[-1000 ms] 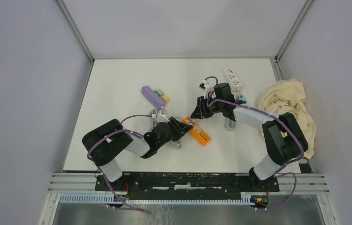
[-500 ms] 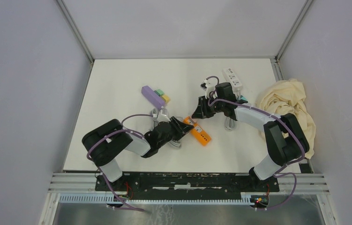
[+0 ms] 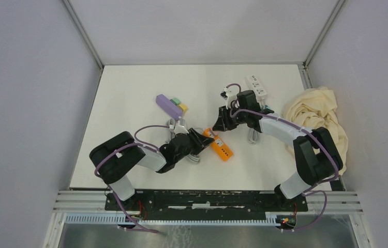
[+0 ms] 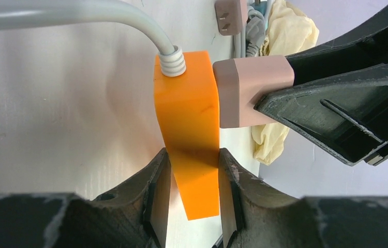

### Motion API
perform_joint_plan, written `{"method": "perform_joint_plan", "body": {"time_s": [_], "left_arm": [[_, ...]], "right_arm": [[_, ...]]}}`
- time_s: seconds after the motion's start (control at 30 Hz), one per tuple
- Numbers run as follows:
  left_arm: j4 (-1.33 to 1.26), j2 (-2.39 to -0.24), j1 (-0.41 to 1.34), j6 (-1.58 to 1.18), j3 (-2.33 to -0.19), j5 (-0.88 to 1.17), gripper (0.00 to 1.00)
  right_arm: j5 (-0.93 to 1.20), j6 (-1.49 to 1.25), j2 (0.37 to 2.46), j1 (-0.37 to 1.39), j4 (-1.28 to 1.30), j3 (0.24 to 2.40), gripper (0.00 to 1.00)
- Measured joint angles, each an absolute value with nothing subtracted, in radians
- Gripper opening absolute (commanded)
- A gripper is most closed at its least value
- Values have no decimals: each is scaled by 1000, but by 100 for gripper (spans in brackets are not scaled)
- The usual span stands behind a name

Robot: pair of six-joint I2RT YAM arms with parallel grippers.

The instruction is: Pull the plug off the socket

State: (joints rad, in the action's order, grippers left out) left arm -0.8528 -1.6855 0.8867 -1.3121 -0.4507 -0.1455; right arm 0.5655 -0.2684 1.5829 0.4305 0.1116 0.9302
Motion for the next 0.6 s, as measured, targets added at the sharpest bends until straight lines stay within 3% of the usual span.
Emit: {"method": "perform_joint_plan", "body": {"time_s": [0.6], "left_arm": [[-787, -1659, 874, -1297, -464, -152, 3]], "right_arm": [[639, -287, 1586, 391, 103, 950, 0]]}}
